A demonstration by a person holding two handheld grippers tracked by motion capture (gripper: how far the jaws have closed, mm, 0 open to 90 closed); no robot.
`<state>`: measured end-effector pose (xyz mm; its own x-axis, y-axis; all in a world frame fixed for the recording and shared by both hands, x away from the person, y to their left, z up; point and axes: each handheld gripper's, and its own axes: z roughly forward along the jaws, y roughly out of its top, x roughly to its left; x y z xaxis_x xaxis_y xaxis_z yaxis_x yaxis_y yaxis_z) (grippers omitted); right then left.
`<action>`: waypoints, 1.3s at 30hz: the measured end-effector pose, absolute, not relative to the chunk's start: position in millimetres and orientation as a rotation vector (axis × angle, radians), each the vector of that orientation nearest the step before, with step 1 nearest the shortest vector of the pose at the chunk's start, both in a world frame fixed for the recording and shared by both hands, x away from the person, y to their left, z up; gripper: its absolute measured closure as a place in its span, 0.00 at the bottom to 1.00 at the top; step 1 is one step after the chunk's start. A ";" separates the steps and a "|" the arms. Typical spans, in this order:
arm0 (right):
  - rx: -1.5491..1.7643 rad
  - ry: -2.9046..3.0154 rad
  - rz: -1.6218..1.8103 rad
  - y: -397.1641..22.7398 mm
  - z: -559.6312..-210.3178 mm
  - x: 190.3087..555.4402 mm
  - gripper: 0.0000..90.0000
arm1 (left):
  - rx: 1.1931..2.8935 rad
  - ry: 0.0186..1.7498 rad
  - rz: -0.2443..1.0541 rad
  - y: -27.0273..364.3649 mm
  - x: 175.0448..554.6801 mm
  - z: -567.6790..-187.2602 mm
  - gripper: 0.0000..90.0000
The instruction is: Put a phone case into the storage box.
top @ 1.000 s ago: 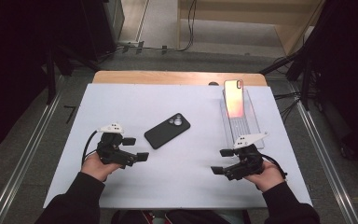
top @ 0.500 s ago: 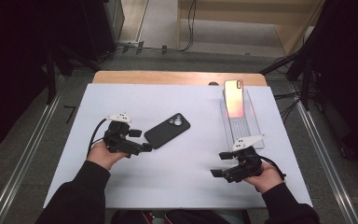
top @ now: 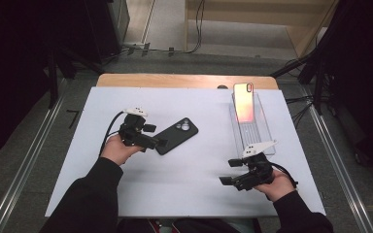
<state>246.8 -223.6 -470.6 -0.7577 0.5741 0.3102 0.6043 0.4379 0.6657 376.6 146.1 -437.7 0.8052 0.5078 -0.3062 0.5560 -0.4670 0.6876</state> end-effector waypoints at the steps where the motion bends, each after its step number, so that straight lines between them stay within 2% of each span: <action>1: -1.078 -2.631 -1.241 -223.5 -470.8 247.0 0.21 | 2.159 0.777 -0.063 144.2 378.0 -438.2 0.12; 26: -1.070 -2.621 -1.264 -220.9 -472.6 250.3 0.21 | 2.202 0.755 -0.003 95.1 409.6 -459.8 0.12; 39: -1.086 -2.621 -1.263 -223.9 -472.5 249.5 0.21 | 2.182 0.753 0.003 94.6 410.7 -473.0 0.13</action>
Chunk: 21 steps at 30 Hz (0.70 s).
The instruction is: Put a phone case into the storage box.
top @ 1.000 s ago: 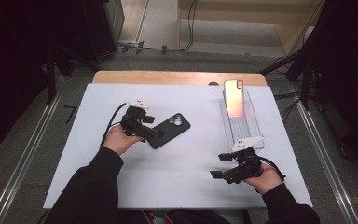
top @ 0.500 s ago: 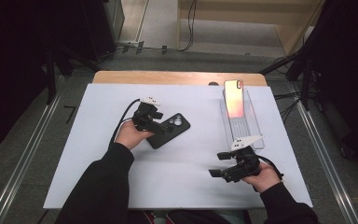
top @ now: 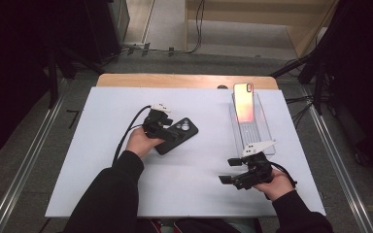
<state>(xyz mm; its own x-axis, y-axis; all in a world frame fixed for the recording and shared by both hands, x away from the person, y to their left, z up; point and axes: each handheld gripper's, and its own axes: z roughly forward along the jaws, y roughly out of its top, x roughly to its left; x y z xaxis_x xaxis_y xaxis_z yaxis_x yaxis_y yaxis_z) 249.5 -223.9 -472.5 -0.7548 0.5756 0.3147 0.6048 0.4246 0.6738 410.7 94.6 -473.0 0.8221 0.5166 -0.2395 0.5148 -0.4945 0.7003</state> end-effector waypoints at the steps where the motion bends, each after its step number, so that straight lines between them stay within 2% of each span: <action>1: -1.086 -2.621 -1.263 -223.8 -472.6 249.5 0.21 | 2.188 0.757 0.006 94.6 410.6 -473.9 0.13; 21: -1.074 -2.625 -1.253 -220.5 -472.4 248.5 0.21 | 2.263 0.781 0.140 97.2 409.7 -502.5 0.13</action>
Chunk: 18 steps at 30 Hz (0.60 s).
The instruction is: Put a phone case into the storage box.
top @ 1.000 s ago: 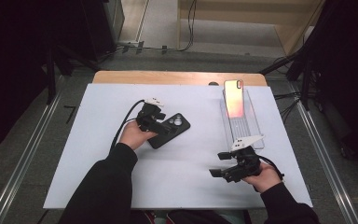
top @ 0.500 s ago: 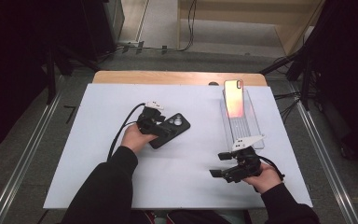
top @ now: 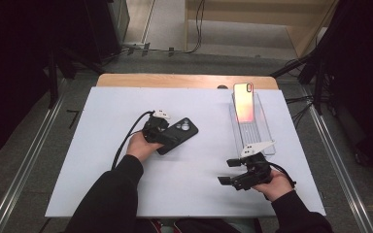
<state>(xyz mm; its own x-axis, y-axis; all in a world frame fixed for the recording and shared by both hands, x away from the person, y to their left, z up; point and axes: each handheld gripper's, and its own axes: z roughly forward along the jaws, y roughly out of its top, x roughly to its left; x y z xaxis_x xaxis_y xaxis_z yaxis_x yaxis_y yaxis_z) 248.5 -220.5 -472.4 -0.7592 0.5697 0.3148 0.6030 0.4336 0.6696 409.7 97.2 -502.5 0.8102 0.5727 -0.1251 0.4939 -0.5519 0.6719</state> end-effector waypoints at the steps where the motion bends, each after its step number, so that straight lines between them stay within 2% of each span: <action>1: -1.072 -2.627 -1.252 -220.5 -472.4 248.6 0.21 | 2.277 0.771 0.150 96.9 409.5 -503.8 0.13; 18: -1.076 -2.635 -1.246 -220.5 -472.5 248.0 0.21 | 2.304 0.702 0.306 90.1 398.0 -512.2 0.12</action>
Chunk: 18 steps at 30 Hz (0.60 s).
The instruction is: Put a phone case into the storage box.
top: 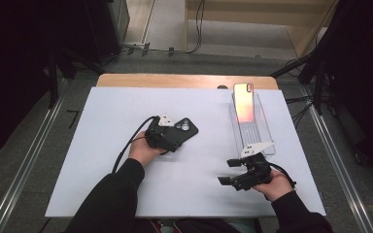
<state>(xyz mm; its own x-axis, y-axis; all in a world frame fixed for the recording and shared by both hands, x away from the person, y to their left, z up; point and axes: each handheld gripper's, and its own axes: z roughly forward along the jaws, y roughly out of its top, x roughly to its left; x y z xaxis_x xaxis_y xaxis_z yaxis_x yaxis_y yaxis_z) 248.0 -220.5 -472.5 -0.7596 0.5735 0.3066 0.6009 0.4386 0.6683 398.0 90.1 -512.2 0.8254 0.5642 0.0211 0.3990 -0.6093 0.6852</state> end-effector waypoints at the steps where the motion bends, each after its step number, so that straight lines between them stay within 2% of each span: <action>1: -1.079 -2.634 -1.245 -220.6 -472.5 247.9 0.21 | 2.305 0.701 0.308 90.0 397.7 -512.3 0.13; 18: -1.074 -2.646 -1.263 -220.8 -472.3 248.1 0.21 | 2.302 0.702 0.309 90.9 396.1 -510.7 0.17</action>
